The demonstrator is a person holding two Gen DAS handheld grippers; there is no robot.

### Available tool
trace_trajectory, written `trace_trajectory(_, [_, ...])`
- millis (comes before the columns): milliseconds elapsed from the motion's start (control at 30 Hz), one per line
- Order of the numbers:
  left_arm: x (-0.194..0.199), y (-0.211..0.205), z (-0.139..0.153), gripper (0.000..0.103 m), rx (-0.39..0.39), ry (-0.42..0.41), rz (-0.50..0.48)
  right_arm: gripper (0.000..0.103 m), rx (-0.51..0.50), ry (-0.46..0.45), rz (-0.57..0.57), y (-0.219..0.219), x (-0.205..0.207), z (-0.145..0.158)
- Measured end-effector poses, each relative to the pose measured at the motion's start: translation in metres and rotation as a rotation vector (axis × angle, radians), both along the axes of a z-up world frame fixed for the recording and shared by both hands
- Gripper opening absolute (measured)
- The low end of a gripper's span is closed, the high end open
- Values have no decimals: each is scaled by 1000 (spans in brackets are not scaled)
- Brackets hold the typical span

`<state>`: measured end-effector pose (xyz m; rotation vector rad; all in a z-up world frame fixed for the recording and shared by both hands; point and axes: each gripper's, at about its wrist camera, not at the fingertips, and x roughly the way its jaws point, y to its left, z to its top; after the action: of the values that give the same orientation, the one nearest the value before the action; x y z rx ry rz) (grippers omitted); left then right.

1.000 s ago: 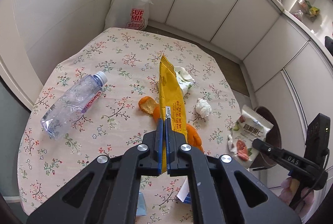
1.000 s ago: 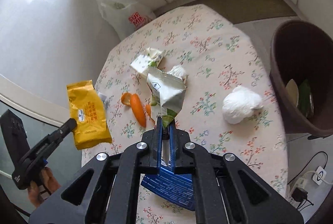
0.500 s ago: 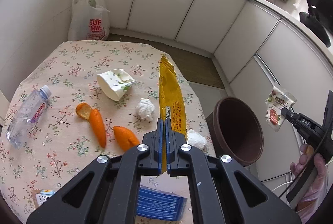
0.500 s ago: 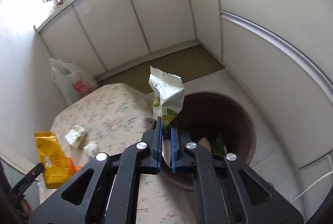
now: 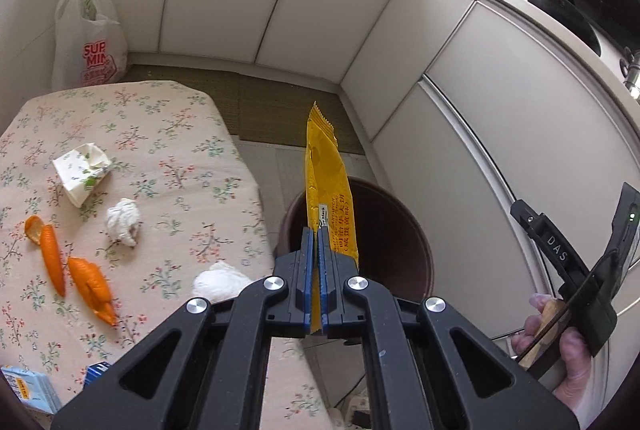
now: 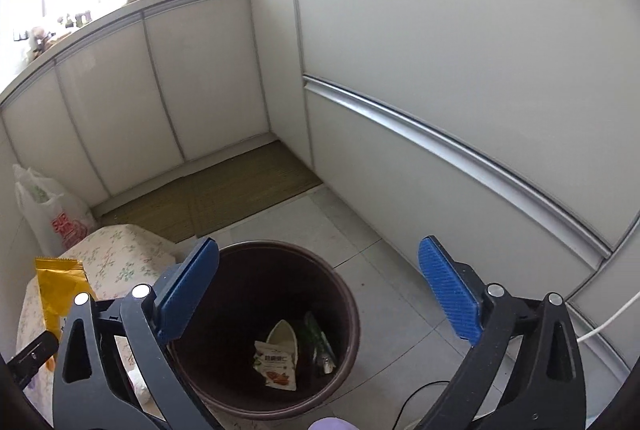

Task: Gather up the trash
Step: 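Carry the white wrapper over the bin and open the right tool, then move the left tool over the bin and open it to drop the yellow packet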

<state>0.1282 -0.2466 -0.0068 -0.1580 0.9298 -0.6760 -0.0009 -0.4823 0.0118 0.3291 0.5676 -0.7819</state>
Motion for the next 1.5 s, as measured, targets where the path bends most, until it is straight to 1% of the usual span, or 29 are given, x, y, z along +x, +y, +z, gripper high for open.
trace_trajectory(133, [-2, -38, 4, 3, 7, -10, -37, 96, 16, 0, -86, -15, -12, 1])
trace_trajectory(167, [-1, -47, 4, 3, 10, -13, -45, 96, 30, -3, -97, -14, -13, 1])
trace_trajectory(267, [2, -71, 2, 4, 24, -10, -74, 96, 75, -12, -125, -29, -21, -3])
trace_trajectory(333, [5, -83, -1, 4, 43, -3, -81, 96, 89, -12, -140, -32, -23, -4])
trace_trajectory(367, [5, -86, -2, 7, 48, 4, -82, 96, 92, -10, -144, -33, -24, -4])
trace_trajectory(433, [7, -91, -4, 18, 50, 20, -83, 96, 93, -1, -149, -34, -23, -6])
trace_trajectory(500, [7, -91, -4, 50, 46, 24, -67, 96, 87, 13, -151, -33, -22, -5])
trace_trajectory(567, [6, -88, -3, 54, 40, 13, -52, 96, 81, 21, -149, -31, -20, -5])
trace_trajectory(700, [4, -84, -1, 55, 78, -17, -29, 96, 60, 37, -141, -27, -17, -4])
trace_trajectory(767, [3, -80, 1, 58, 100, -44, -13, 96, 44, 45, -132, -22, -14, -3])
trace_trajectory(967, [1, -58, 8, 74, 152, -128, 88, 96, -28, 68, -83, -1, -2, 2])
trace_trajectory(1100, [-1, -38, 10, 83, 194, -186, 132, 96, -83, 90, -39, 21, 10, 2])
trace_trajectory(1167, [0, -24, 9, 84, 215, -200, 156, 96, -89, 100, -13, 28, 16, 2])
trace_trajectory(1300, [8, 8, 0, 85, 236, -165, 206, 96, -85, 114, 32, 40, 27, 0])
trace_trajectory(1400, [11, 36, -8, 85, 253, -136, 248, 96, -53, 135, 80, 49, 35, -5])
trace_trajectory(1500, [13, 66, -17, 85, 275, -108, 288, 96, -79, 147, 91, 62, 41, -7])
